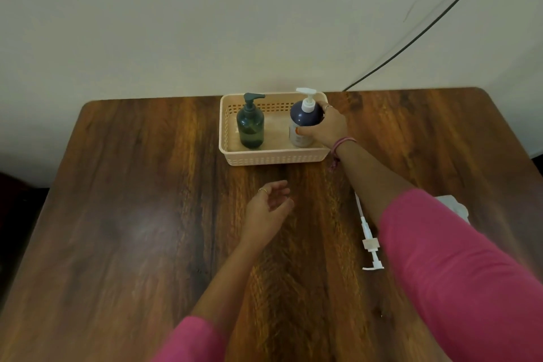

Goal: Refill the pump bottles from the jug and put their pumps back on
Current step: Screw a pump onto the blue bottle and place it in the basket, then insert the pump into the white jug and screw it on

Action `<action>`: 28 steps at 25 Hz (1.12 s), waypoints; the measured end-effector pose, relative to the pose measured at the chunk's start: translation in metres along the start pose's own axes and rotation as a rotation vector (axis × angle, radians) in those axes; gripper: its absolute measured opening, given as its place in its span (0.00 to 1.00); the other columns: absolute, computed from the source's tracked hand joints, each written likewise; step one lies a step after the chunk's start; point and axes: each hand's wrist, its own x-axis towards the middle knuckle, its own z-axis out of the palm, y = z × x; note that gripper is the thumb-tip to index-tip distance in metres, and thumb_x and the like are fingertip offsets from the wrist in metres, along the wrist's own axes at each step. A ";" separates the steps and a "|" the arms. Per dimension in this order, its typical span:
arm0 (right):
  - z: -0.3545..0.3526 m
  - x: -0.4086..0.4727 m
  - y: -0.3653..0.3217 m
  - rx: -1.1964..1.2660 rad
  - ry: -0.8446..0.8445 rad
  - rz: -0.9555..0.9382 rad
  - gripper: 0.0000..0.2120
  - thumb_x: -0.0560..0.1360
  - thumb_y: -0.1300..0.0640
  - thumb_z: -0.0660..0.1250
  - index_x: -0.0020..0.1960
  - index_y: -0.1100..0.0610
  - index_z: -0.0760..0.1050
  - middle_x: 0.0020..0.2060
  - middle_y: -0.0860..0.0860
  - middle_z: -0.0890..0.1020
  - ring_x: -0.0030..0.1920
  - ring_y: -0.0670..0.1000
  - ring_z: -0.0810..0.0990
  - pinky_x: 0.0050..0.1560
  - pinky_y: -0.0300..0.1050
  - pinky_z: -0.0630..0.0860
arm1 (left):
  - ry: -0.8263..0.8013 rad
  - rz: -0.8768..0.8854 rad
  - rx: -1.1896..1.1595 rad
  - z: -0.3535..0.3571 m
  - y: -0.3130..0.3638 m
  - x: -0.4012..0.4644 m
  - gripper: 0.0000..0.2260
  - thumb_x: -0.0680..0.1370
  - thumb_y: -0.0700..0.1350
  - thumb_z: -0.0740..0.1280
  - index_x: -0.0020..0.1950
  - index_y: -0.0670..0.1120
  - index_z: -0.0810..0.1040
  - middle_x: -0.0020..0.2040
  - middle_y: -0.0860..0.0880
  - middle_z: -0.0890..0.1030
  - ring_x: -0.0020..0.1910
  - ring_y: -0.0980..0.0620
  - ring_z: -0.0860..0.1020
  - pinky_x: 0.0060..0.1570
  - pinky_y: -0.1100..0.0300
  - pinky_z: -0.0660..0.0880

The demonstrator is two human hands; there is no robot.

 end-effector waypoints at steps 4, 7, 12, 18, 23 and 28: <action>0.000 0.000 0.003 0.017 -0.046 0.030 0.39 0.65 0.55 0.78 0.71 0.58 0.65 0.67 0.55 0.73 0.66 0.55 0.72 0.64 0.47 0.70 | -0.039 -0.032 0.006 0.002 -0.001 0.000 0.15 0.76 0.42 0.68 0.62 0.50 0.75 0.55 0.55 0.80 0.54 0.61 0.78 0.51 0.66 0.77; -0.012 -0.008 -0.003 -0.056 -0.080 0.013 0.36 0.66 0.58 0.77 0.70 0.60 0.66 0.65 0.55 0.74 0.64 0.56 0.73 0.62 0.46 0.70 | -0.065 -0.025 0.016 0.005 0.001 -0.004 0.15 0.76 0.42 0.68 0.63 0.50 0.75 0.55 0.56 0.80 0.53 0.62 0.78 0.48 0.68 0.76; -0.054 -0.059 -0.015 0.041 0.062 -0.021 0.27 0.70 0.58 0.73 0.67 0.59 0.70 0.61 0.53 0.77 0.57 0.49 0.77 0.52 0.37 0.73 | -0.092 0.045 0.033 0.013 0.008 -0.020 0.15 0.76 0.40 0.68 0.61 0.50 0.75 0.53 0.55 0.80 0.51 0.61 0.78 0.49 0.69 0.76; -0.082 -0.155 0.019 -0.022 0.127 -0.098 0.16 0.74 0.62 0.68 0.62 0.56 0.76 0.55 0.50 0.80 0.49 0.43 0.78 0.45 0.25 0.71 | -0.180 0.097 0.070 0.030 0.002 -0.053 0.14 0.76 0.40 0.68 0.60 0.49 0.76 0.53 0.54 0.80 0.52 0.60 0.78 0.49 0.69 0.75; -0.047 -0.205 0.111 -0.654 -0.346 -0.122 0.22 0.74 0.72 0.62 0.66 0.57 0.73 0.67 0.55 0.72 0.65 0.52 0.72 0.64 0.41 0.68 | -0.218 0.099 0.085 0.029 -0.012 -0.077 0.13 0.76 0.40 0.68 0.60 0.49 0.76 0.54 0.53 0.80 0.53 0.58 0.78 0.53 0.65 0.75; -0.036 -0.223 0.143 -0.778 -0.496 -0.175 0.22 0.77 0.66 0.62 0.70 0.58 0.69 0.74 0.54 0.62 0.67 0.55 0.70 0.66 0.44 0.66 | -0.216 0.108 0.097 0.023 -0.017 -0.088 0.13 0.76 0.39 0.68 0.60 0.48 0.77 0.53 0.52 0.81 0.53 0.57 0.79 0.52 0.64 0.76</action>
